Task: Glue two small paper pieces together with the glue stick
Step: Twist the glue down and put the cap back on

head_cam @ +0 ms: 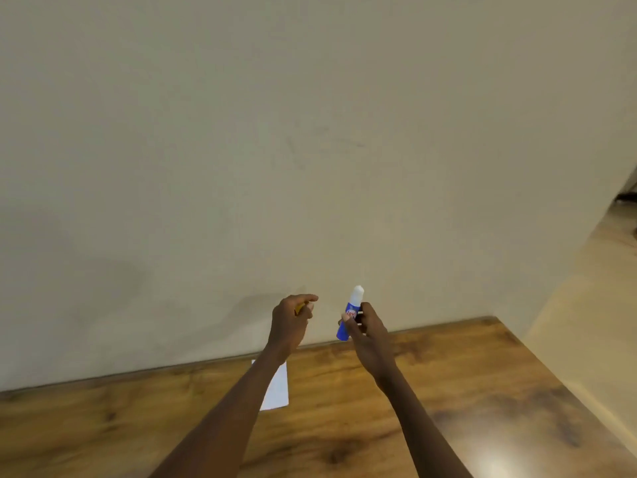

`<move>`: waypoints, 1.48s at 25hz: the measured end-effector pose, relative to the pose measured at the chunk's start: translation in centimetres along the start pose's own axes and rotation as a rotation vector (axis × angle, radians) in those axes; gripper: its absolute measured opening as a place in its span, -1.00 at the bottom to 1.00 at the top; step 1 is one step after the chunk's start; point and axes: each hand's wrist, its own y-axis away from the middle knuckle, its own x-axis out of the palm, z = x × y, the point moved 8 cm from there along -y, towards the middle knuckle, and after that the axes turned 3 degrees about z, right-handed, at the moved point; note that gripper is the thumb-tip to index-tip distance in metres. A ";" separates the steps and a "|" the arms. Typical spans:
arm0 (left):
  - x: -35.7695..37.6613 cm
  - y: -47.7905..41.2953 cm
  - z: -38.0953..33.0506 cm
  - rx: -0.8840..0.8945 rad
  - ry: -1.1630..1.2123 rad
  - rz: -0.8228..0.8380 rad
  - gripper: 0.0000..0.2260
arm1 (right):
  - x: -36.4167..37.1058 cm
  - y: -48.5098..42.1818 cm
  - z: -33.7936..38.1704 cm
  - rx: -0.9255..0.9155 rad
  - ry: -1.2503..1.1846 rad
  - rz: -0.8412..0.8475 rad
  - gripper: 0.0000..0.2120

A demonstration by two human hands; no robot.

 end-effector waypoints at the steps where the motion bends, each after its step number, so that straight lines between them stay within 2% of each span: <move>1: -2.0 0.0 -1.6 0.023 -0.004 -0.011 -0.80 | 0.7 -0.3 2.7 -0.048 -0.023 0.007 -0.93; 7: -12.0 1.3 -13.8 0.184 0.198 0.002 -0.79 | 2.9 -1.0 18.4 -0.297 -0.097 0.026 -0.90; 10: -14.3 2.8 -18.6 0.254 0.260 0.060 -0.78 | 3.8 -0.5 23.5 -0.367 -0.110 0.036 -0.82; 12: -15.8 3.7 -20.3 0.295 0.267 0.005 -0.84 | 4.6 0.1 25.7 -0.394 -0.141 0.047 -0.81; 16: -18.6 4.6 -20.9 0.316 0.337 -0.114 -0.86 | 5.8 1.4 26.9 -0.349 -0.253 0.098 -0.87; 18: -19.4 4.9 -21.2 0.315 0.420 -0.117 -0.86 | 6.4 1.7 26.3 -0.216 -0.339 0.150 -0.74; 21: -19.6 5.3 -21.8 0.317 0.514 -0.069 -0.85 | 7.9 2.2 24.7 0.066 -0.517 0.296 -0.44; 22: -19.5 5.4 -22.0 0.320 0.508 -0.060 -0.85 | 8.3 2.4 24.4 0.135 -0.587 0.331 -0.42; 24: -19.3 5.5 -22.2 0.326 0.490 -0.060 -0.84 | 8.7 2.8 24.2 0.202 -0.747 0.339 -0.52; 27: -19.3 5.6 -22.4 0.328 0.494 -0.092 -0.82 | 8.1 2.7 24.1 0.188 -0.941 0.266 -0.69; 28: -19.2 5.6 -22.4 0.325 0.511 -0.090 -0.83 | 7.9 2.7 24.0 0.185 -0.964 0.260 -0.71; 32: -18.1 5.2 -22.7 0.329 0.529 -0.027 -0.82 | 8.1 2.9 24.1 0.227 -1.000 0.343 -0.55; 34: -17.8 5.1 -22.8 0.321 0.539 -0.027 -0.81 | 8.0 2.9 24.8 0.185 -1.102 0.358 -0.62; 37: -17.9 4.9 -23.0 0.303 0.510 -0.068 -0.79 | 7.2 2.6 25.4 0.079 -1.177 0.285 -0.72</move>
